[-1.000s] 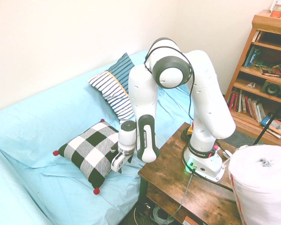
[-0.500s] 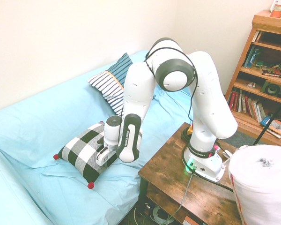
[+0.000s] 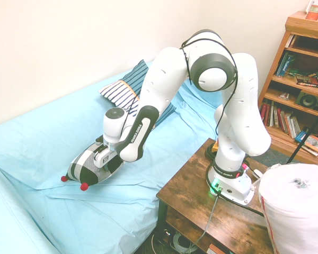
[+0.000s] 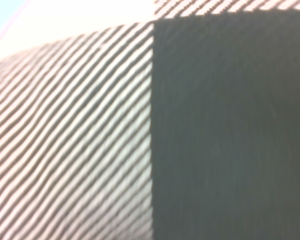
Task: Stand the pillow up
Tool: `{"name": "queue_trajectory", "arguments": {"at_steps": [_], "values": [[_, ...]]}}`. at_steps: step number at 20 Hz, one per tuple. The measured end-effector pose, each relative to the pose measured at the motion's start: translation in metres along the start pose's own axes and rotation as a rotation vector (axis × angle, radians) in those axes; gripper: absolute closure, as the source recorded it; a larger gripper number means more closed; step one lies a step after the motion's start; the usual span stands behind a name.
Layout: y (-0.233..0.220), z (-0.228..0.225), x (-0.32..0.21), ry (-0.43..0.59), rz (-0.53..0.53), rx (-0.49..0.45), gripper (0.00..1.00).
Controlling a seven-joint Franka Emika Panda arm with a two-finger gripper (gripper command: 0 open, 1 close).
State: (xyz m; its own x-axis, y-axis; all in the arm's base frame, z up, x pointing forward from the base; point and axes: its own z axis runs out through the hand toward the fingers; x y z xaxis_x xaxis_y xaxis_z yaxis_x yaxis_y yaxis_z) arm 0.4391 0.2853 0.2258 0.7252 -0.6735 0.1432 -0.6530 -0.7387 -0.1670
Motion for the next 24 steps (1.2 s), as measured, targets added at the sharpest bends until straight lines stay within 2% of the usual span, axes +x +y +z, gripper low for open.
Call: {"name": "queue_trajectory", "arguments": {"at_steps": [10,16,19,24], "values": [[-0.093,-0.037,0.079,-0.009,0.02,0.027,0.0],[-0.145,-0.068,0.151,0.004,0.057,0.067,0.0],[-0.16,-0.065,0.178,0.001,0.069,0.071,0.0],[-0.17,-0.033,0.216,-0.001,0.09,0.057,0.0]]}}
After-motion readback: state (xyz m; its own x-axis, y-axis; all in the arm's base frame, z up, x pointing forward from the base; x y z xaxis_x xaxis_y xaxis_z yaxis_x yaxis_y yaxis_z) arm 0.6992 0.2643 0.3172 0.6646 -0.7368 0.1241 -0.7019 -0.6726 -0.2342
